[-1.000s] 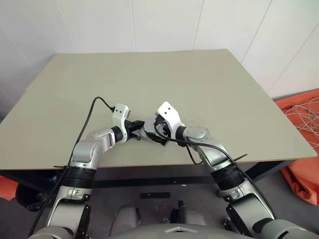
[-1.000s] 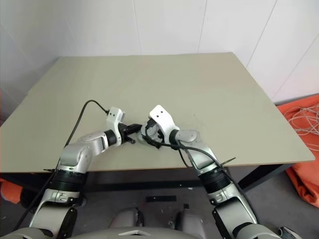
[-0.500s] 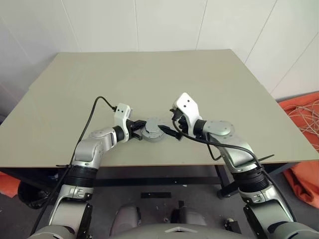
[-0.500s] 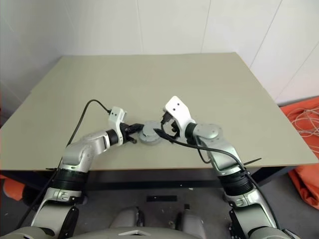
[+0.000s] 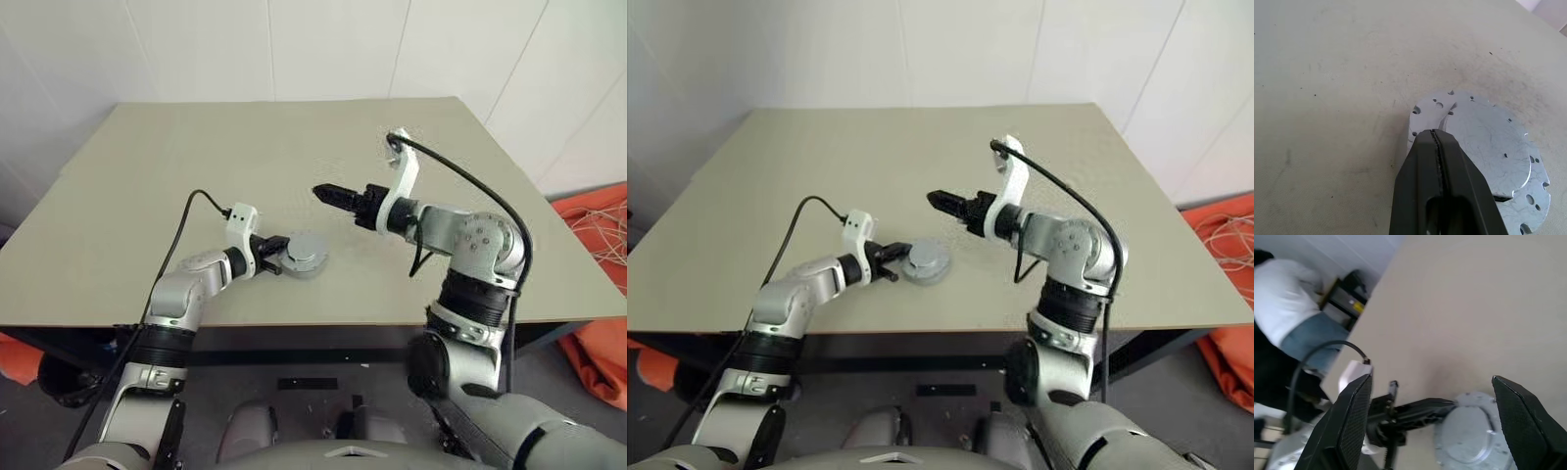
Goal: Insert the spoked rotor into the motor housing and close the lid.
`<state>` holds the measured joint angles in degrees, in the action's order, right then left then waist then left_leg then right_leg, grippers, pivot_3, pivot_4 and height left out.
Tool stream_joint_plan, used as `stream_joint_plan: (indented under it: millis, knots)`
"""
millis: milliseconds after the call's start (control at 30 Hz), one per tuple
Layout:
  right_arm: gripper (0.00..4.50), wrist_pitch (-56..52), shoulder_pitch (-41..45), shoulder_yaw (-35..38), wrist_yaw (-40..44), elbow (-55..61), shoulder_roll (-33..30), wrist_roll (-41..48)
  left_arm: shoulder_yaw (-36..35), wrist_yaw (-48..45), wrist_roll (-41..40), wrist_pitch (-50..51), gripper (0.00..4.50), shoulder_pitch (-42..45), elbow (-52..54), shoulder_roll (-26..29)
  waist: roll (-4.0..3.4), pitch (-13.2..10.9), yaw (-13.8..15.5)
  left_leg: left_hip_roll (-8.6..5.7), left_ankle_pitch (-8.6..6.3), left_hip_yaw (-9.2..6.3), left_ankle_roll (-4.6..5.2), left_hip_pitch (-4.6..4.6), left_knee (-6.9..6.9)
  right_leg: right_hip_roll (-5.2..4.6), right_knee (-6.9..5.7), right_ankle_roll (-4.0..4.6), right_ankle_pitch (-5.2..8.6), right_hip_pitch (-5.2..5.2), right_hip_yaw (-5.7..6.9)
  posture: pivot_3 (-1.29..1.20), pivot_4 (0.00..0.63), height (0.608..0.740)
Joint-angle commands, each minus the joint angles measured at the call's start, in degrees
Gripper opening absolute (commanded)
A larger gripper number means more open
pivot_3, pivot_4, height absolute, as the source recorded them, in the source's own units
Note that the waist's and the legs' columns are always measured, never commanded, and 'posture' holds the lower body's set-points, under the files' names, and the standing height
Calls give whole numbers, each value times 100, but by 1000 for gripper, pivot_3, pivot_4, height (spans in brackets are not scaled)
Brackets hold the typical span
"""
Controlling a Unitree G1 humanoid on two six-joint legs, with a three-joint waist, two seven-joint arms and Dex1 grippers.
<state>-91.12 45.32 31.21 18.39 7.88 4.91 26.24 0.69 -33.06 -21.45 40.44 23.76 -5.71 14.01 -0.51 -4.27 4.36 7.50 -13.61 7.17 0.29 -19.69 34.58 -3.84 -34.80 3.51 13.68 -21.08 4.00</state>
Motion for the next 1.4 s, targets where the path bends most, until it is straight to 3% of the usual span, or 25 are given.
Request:
stream_joint_plan:
  millis: [33, 633, 1400]
  knots:
    - [4442, -138, -23, 289, -552, -267, -6, 579, 100, -32, -7, 46, 0, -17, 60, -20, -2, -1, 16, -2, 0, 0, 0, -4, 0, -1, 0, 0, 0, -3, 0, 0, 0, 740]
    - [4442, -138, -965, -150, -2241, -1067, -684, 2661, 112, -11, 18, 45, 0, -26, 62, -63, -8, -4, 100, -2, 15, 0, -28, 5, -22, -1, 0, -4, -1, 2, 1, 0, 0, 740]
    - [4442, -137, -926, 602, -2813, -1605, -90, 2366, 160, -19, 10, 27, 0, -50, 112, -66, -10, -3, 113, -2, 19, 1, -35, 1, -30, -1, 0, -6, -1, 4, 1, 0, 0, 740]
